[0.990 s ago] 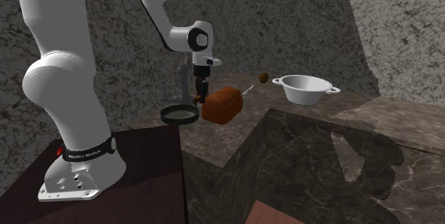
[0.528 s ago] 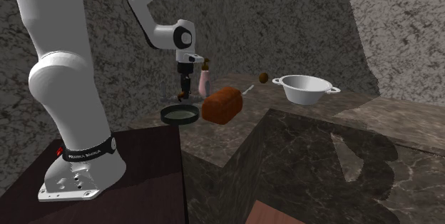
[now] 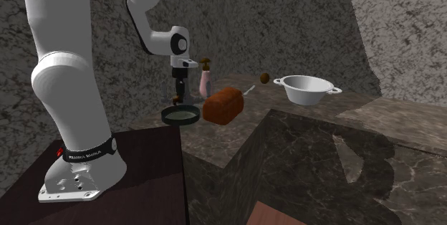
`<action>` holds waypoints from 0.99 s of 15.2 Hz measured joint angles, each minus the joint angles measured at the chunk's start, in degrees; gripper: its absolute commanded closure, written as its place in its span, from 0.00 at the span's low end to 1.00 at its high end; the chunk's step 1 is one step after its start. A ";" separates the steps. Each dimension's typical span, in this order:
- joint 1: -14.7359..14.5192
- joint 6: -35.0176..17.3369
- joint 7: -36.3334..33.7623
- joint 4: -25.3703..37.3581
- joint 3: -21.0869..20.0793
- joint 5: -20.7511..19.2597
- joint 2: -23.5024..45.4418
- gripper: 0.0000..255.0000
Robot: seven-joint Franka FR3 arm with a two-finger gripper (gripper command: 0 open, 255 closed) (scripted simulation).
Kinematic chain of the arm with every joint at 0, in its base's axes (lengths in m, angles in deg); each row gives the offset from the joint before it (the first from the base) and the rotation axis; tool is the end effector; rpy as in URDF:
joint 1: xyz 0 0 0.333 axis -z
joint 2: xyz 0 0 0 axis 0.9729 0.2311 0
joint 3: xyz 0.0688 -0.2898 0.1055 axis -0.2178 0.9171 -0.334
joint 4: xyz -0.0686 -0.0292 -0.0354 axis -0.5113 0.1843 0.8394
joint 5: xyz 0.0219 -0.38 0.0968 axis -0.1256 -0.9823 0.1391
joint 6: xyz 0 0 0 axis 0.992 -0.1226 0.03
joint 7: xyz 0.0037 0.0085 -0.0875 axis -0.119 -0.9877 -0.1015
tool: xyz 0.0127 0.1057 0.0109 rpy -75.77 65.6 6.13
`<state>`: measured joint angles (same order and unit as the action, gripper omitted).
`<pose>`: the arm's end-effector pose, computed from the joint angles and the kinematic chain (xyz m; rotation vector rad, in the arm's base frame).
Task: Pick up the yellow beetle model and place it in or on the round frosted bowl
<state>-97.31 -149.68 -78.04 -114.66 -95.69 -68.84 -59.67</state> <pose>0.2805 0.3854 0.2340 2.9850 0.1211 -0.1630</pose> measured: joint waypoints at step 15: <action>-2.11 -5.93 -4.72 0.28 3.22 -6.75 7.54 1.00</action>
<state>-99.42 -155.62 -82.76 -114.37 -92.47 -75.59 -52.14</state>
